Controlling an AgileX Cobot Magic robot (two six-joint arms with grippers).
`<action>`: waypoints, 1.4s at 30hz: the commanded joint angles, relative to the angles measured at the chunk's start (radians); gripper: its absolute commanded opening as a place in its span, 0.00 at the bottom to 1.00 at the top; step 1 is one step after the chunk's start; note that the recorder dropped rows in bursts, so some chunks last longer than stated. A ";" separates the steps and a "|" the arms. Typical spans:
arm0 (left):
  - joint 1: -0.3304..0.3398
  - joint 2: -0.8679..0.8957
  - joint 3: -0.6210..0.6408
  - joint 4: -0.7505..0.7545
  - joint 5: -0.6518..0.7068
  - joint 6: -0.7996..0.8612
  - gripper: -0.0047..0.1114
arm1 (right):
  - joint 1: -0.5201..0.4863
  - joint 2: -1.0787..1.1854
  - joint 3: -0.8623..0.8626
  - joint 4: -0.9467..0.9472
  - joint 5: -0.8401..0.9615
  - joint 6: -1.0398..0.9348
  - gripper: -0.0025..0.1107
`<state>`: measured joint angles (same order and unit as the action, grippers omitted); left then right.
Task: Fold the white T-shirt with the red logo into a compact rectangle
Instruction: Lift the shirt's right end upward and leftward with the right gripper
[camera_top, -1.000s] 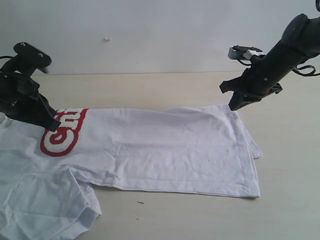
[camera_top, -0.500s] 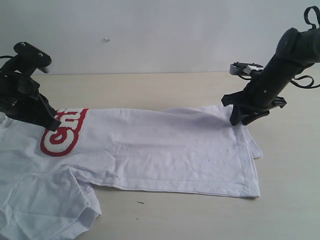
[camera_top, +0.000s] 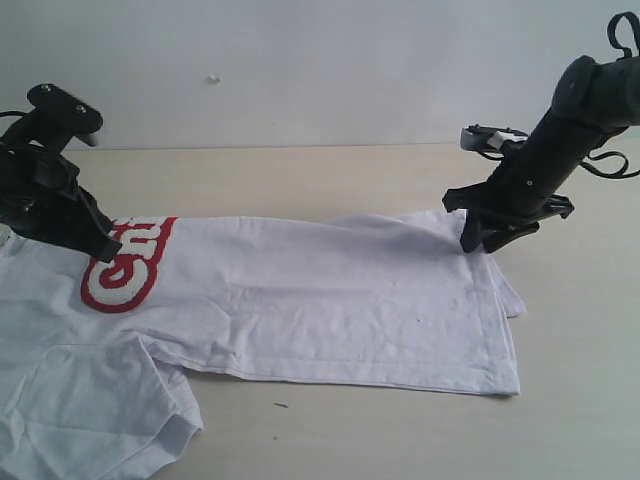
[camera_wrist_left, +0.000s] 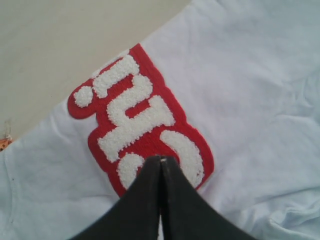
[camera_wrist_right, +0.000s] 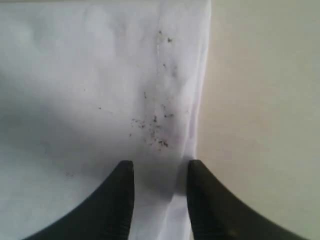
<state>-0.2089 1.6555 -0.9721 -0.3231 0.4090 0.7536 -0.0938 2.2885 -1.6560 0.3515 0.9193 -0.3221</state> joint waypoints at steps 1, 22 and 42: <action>0.000 0.001 -0.005 -0.010 -0.015 0.004 0.04 | 0.001 0.001 -0.006 0.032 -0.004 -0.016 0.33; 0.000 0.001 -0.005 -0.008 -0.028 0.013 0.04 | 0.001 0.002 -0.006 0.061 -0.012 -0.100 0.02; 0.000 0.001 -0.005 -0.008 -0.070 0.067 0.04 | 0.001 -0.099 -0.140 0.235 -0.351 -0.364 0.02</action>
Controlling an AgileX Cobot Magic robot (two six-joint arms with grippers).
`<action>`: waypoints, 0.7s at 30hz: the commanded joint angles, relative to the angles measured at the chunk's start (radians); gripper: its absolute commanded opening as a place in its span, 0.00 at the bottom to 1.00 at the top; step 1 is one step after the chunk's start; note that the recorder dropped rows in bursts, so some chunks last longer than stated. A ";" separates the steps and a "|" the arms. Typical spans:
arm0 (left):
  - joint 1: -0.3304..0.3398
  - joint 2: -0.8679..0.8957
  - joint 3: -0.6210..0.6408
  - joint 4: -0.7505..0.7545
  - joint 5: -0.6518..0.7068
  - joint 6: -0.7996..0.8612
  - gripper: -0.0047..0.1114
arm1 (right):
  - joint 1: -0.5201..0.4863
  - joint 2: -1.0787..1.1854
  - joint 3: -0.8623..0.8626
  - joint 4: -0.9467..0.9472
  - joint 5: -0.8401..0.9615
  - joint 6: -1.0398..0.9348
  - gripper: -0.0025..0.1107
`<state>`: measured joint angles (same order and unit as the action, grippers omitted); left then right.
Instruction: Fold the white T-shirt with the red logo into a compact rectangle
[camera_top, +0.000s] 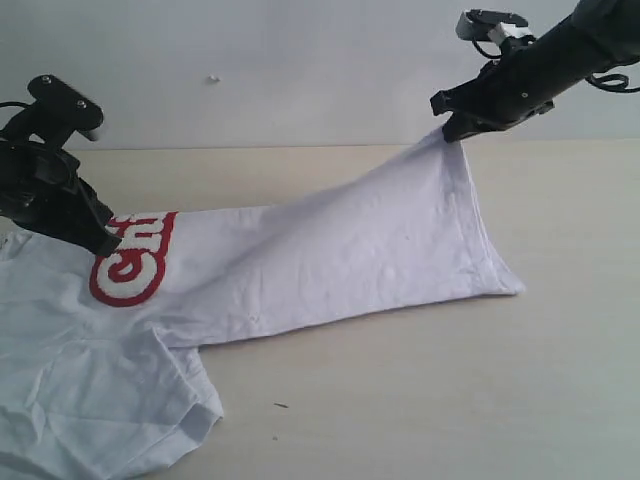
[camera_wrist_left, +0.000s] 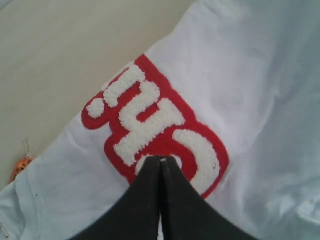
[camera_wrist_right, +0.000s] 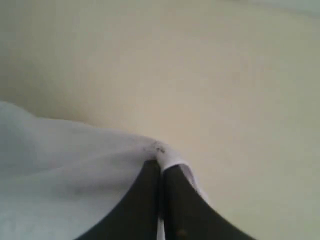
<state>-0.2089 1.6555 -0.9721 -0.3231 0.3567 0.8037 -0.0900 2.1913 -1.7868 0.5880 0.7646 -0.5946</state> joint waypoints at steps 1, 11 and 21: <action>0.000 0.001 -0.005 -0.008 -0.023 0.022 0.04 | -0.003 0.004 -0.009 0.004 -0.238 -0.104 0.02; -0.002 0.006 -0.005 -0.023 0.008 0.032 0.04 | -0.003 0.077 -0.015 -0.103 -0.386 -0.065 0.24; -0.108 0.132 -0.005 -0.139 0.278 0.191 0.04 | 0.007 0.061 -0.015 -0.301 -0.183 0.240 0.14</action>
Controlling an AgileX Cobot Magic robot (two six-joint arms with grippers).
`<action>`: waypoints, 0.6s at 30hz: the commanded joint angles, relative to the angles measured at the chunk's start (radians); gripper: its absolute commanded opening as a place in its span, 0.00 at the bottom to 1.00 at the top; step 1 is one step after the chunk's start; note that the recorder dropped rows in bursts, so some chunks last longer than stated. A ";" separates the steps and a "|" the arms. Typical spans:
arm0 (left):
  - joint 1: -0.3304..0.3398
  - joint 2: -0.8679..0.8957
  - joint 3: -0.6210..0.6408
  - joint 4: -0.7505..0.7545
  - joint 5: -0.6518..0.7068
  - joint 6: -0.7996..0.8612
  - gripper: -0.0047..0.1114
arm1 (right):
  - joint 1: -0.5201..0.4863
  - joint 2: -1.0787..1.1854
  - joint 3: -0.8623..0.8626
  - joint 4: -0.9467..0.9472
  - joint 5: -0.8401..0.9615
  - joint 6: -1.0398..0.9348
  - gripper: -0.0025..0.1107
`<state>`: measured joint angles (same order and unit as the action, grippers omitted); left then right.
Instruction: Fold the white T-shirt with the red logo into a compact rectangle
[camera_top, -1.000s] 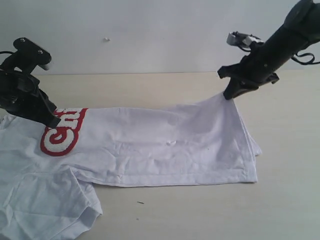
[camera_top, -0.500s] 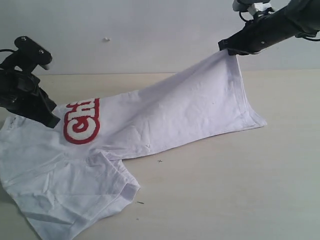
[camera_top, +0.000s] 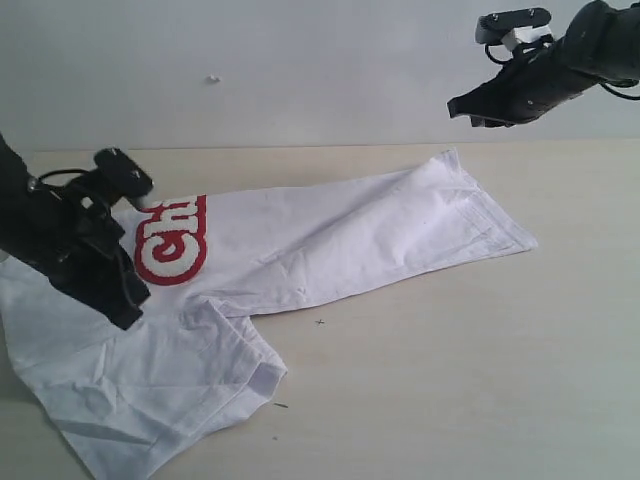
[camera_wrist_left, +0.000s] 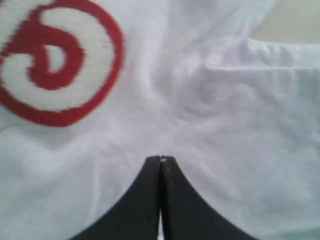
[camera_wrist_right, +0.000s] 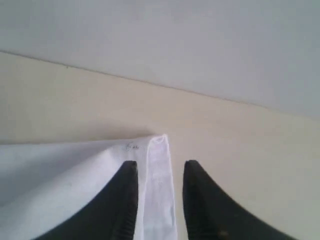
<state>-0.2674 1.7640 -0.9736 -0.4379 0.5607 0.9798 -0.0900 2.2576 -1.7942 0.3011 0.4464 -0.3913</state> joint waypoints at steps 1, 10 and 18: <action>-0.085 0.034 -0.003 -0.024 0.109 0.015 0.04 | 0.015 0.006 -0.008 -0.006 0.217 0.020 0.02; -0.132 0.100 0.063 -0.009 0.204 -0.049 0.04 | 0.039 0.029 0.135 -0.154 0.294 0.106 0.02; -0.122 0.123 0.072 0.258 0.264 -0.296 0.04 | 0.039 0.032 0.228 -0.247 0.321 0.167 0.02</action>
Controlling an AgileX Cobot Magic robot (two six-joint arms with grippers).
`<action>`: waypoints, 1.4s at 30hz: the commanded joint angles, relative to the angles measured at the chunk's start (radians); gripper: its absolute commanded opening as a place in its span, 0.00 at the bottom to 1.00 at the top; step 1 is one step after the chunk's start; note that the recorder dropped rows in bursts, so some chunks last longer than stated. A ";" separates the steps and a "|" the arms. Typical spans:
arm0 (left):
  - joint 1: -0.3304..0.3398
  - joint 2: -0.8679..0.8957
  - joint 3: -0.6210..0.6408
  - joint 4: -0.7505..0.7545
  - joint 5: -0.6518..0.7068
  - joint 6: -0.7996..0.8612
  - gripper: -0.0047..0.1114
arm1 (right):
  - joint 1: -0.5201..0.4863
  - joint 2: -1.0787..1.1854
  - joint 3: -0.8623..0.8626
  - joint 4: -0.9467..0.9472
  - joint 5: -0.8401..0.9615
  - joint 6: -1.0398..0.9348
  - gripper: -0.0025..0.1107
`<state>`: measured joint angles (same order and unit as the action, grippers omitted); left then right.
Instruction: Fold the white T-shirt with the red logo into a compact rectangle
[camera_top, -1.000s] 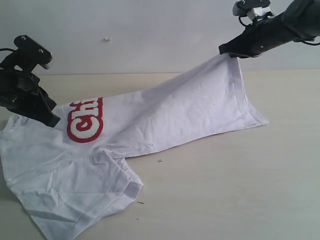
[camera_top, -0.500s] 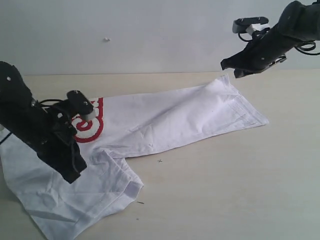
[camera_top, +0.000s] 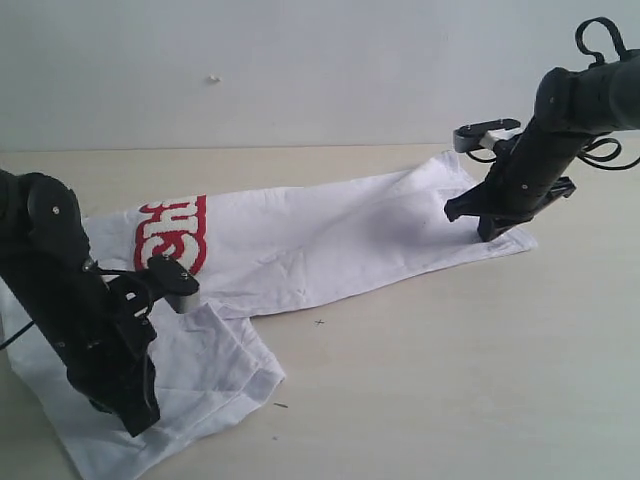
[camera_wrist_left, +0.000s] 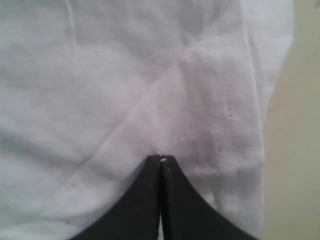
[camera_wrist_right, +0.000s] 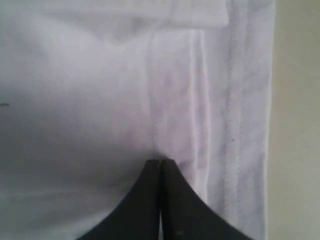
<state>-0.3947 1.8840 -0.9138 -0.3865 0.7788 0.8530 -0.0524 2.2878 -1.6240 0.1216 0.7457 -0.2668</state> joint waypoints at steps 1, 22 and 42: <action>0.015 0.003 0.022 0.234 0.065 -0.189 0.04 | 0.001 0.002 0.073 -0.110 0.040 0.065 0.02; 0.153 -0.359 0.061 -0.131 -0.057 -0.019 0.04 | 0.188 -0.159 0.450 0.022 0.105 0.007 0.02; 0.118 0.062 -0.099 -0.408 -0.478 0.052 0.04 | 0.192 -0.227 0.480 -0.297 0.115 0.261 0.02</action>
<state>-0.2579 1.8968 -0.9737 -0.7614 0.3213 0.8806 0.1442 2.0276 -1.1628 -0.1558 0.8630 -0.0070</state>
